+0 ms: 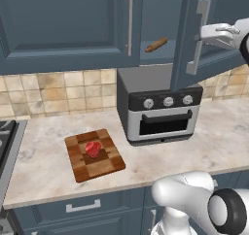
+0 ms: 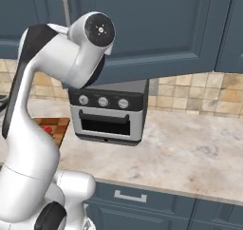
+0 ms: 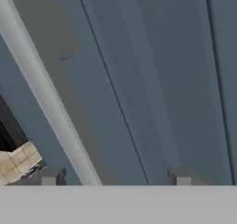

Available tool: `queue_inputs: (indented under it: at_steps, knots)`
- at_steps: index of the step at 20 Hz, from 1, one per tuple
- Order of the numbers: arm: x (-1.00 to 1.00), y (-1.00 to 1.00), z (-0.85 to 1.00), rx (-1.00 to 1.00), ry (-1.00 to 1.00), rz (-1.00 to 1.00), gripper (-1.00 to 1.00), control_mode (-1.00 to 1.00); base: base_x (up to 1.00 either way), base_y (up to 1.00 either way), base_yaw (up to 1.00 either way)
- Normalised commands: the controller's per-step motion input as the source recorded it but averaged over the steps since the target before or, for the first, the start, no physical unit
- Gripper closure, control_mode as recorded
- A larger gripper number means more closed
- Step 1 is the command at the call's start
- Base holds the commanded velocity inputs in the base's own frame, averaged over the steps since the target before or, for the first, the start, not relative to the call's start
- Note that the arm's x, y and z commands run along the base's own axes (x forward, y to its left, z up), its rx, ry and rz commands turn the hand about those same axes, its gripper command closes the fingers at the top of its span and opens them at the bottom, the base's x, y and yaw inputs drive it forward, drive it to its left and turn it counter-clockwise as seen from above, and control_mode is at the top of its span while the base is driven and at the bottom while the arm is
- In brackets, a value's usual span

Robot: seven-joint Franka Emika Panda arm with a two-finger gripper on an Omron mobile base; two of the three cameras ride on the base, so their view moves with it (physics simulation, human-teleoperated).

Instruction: Open the cabinet, retrieve the rolling pin, and place it next to the meat on the cutting board to prepare for tenderizing.

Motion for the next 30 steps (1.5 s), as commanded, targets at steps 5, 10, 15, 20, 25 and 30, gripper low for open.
queue_inputs:
  at_steps: [5, 10, 15, 20, 25, 30]
  knots:
    - [-1.0, -0.23, 0.0, -0.05, -0.21, 0.08, -1.0, -1.0, 0.0, 0.0, 0.0]
    - [-1.0, 0.05, 0.0, -0.15, -0.25, 0.06, -1.0, -1.0, 0.0, 0.0, 0.0]
    - [-0.74, 0.81, 0.0, -0.32, -0.3, 0.02, -1.0, -1.0, 0.0, 0.0, 0.0]
    - [-0.37, 1.0, -0.01, -0.4, -0.39, 0.0, -1.0, -1.0, 0.0, 0.0, 0.0]
    - [-0.06, 1.0, -0.02, -0.44, -0.21, -0.05, -1.0, -1.0, 0.0, 0.0, 0.0]
    - [0.25, 0.73, -0.14, -0.4, 0.04, -0.26, -1.0, -1.0, 0.0, 0.0, 0.0]
